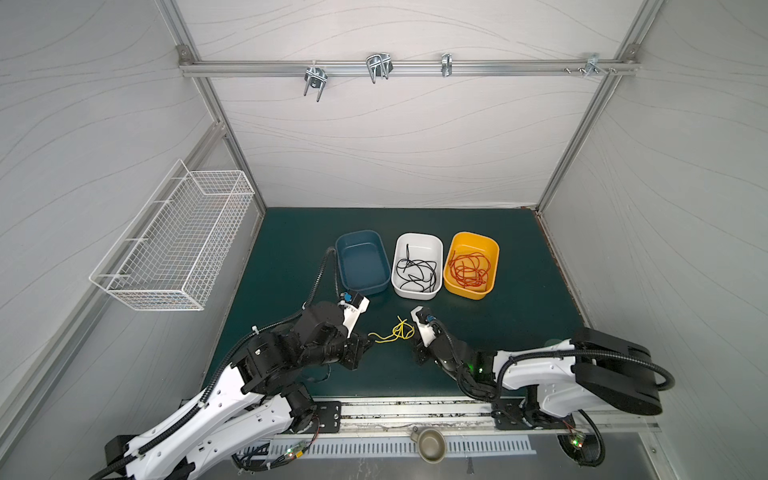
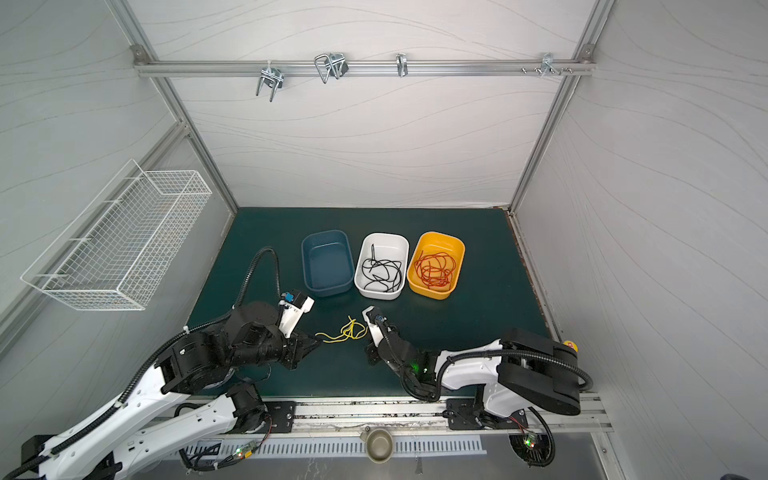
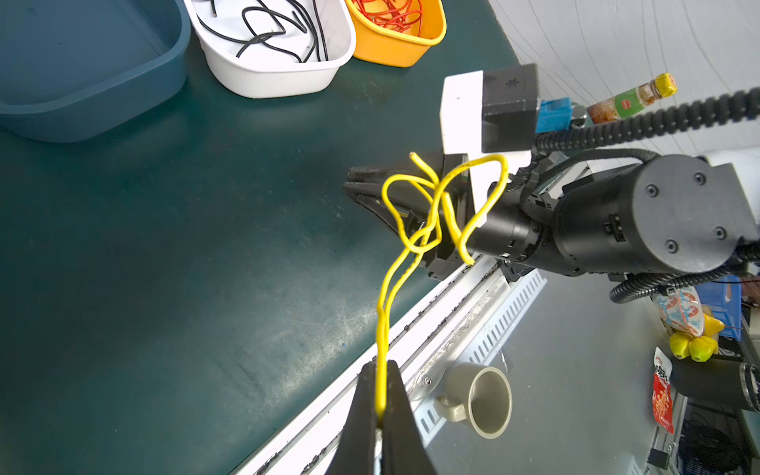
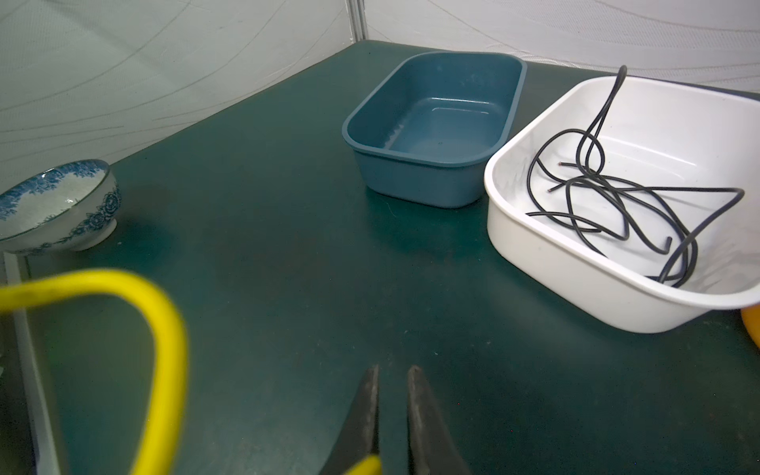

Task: Untangle the cables
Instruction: 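Close the right gripper on the yellow wire beside the left gripper, then pull the yellow wire apart with both grippers, stretching it between them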

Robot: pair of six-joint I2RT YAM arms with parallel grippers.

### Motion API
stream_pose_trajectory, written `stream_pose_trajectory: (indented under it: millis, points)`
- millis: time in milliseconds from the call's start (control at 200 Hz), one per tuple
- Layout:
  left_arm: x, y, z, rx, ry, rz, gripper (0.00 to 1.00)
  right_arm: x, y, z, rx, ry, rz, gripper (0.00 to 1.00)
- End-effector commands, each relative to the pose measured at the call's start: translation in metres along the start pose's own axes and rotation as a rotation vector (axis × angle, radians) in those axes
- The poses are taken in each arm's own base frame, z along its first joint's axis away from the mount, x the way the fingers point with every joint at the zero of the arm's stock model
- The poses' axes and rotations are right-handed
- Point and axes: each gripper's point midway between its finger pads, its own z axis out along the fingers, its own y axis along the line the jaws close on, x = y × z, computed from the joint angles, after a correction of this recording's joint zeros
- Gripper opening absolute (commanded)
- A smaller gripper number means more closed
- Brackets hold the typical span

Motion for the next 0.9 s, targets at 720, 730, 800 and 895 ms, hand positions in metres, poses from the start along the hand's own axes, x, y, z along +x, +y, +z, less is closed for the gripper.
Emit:
stream_pose_trajectory:
  millis: [720, 730, 800, 895]
  points:
    - [-0.014, 0.002, -0.017, -0.012, -0.112, 0.005, 0.0, 0.034, -0.018, -0.042, -0.056, 0.106, 0.15, 0.0]
    - [-0.014, 0.003, -0.017, -0.015, -0.113, 0.004, 0.0, 0.035, -0.02, -0.043, -0.055, 0.104, 0.157, 0.0]
    - [-0.014, 0.005, -0.016, -0.032, -0.108, 0.002, 0.0, 0.037, -0.028, -0.055, -0.048, 0.078, 0.206, 0.0]
    - [-0.011, 0.005, -0.007, -0.045, -0.062, 0.003, 0.0, 0.027, -0.044, -0.075, -0.016, 0.044, 0.267, 0.0]
